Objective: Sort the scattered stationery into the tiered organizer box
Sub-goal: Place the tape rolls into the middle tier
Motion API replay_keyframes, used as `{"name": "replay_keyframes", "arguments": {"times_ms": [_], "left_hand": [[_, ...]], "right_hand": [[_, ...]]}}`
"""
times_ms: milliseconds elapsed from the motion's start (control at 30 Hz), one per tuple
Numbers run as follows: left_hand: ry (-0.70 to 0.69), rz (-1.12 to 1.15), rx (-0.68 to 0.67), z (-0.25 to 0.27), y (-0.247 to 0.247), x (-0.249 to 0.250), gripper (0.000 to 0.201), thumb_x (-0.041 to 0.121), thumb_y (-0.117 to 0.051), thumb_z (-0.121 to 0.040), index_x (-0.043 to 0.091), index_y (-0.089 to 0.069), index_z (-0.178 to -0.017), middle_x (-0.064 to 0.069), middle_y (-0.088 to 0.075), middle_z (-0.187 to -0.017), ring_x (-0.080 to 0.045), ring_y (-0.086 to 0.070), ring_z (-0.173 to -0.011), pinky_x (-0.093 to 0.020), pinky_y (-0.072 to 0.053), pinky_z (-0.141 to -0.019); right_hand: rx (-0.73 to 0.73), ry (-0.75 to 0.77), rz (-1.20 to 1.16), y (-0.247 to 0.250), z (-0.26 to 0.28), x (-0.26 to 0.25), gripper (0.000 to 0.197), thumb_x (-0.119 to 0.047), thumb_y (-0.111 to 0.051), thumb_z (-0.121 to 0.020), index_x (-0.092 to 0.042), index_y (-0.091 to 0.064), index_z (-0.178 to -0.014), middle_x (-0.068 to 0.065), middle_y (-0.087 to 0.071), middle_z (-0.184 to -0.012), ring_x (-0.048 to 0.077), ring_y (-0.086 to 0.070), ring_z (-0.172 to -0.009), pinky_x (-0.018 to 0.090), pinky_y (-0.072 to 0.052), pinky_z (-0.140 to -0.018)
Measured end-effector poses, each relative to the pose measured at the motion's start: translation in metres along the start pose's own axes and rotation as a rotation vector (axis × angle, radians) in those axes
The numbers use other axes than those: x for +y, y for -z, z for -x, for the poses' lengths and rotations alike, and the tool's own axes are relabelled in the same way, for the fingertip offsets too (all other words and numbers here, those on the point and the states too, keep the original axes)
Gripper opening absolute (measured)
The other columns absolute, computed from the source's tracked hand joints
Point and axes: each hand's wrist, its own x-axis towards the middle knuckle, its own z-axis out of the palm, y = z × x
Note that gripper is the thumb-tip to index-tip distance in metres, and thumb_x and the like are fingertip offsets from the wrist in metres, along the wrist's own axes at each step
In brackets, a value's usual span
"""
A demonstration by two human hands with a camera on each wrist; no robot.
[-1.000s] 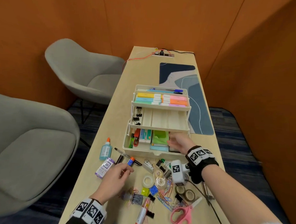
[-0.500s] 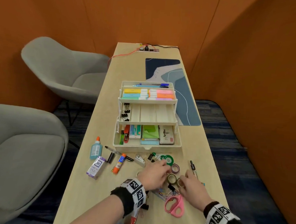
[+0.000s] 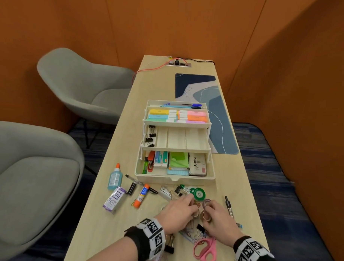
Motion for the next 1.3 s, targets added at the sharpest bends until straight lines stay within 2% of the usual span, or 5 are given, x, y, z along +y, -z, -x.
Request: {"name": "replay_keyframes", "arguments": {"times_ms": [267, 500, 700, 1133, 1300], "left_hand": [[0.230, 0.227, 0.325, 0.022, 0.038, -0.041, 0.016, 0.033, -0.051, -0.095, 0.024, -0.053, -0.108, 0.012, -0.036, -0.106, 0.000, -0.046, -0.070, -0.015, -0.040, -0.063], [0.268, 0.156, 0.551, -0.027, 0.086, -0.068, 0.014, 0.026, -0.055, -0.093, 0.021, -0.056, -0.106, 0.009, -0.044, -0.097, -0.004, -0.047, -0.078, -0.015, -0.040, -0.066], [0.263, 0.037, 0.501, -0.085, 0.105, -0.063, 0.018, 0.019, -0.051, -0.094, 0.015, -0.057, -0.110, -0.004, -0.052, -0.103, -0.021, -0.052, -0.092, -0.034, -0.047, -0.072], [0.319, -0.029, 0.422, -0.127, 0.113, -0.085, 0.019, 0.016, -0.051, -0.093, 0.014, -0.062, -0.108, -0.006, -0.054, -0.110, -0.024, -0.050, -0.101, -0.036, -0.046, -0.078], [0.298, -0.050, 0.393, -0.137, 0.115, -0.089, 0.022, 0.022, -0.049, -0.095, 0.015, -0.064, -0.111, -0.005, -0.054, -0.113, -0.022, -0.048, -0.105, -0.036, -0.046, -0.085]], "right_hand": [[-0.005, -0.049, -0.316, 0.027, -0.008, -0.024, 0.017, -0.034, -0.053, -0.081, -0.018, -0.050, -0.076, -0.010, -0.045, -0.091, 0.001, -0.048, -0.086, 0.019, -0.043, -0.077], [0.371, -0.017, -0.380, 0.103, -0.079, -0.043, 0.019, -0.024, -0.057, -0.089, -0.016, -0.048, -0.074, -0.011, -0.051, -0.098, -0.003, -0.047, -0.102, 0.015, -0.039, -0.082], [0.275, -0.021, 0.024, 0.133, -0.148, -0.027, 0.009, -0.022, -0.052, -0.086, -0.013, -0.051, -0.084, 0.001, -0.053, -0.089, 0.023, -0.049, -0.088, 0.036, -0.042, -0.077], [0.318, -0.063, 0.196, 0.125, -0.164, -0.015, 0.013, -0.034, -0.048, -0.092, -0.026, -0.056, -0.096, -0.008, -0.058, -0.108, 0.019, -0.043, -0.100, 0.034, -0.023, -0.077], [0.190, -0.152, 0.147, 0.122, -0.165, -0.015, 0.025, -0.039, -0.041, -0.094, -0.032, -0.064, -0.098, -0.007, -0.055, -0.119, 0.021, -0.036, -0.118, 0.053, -0.016, -0.105]]}}
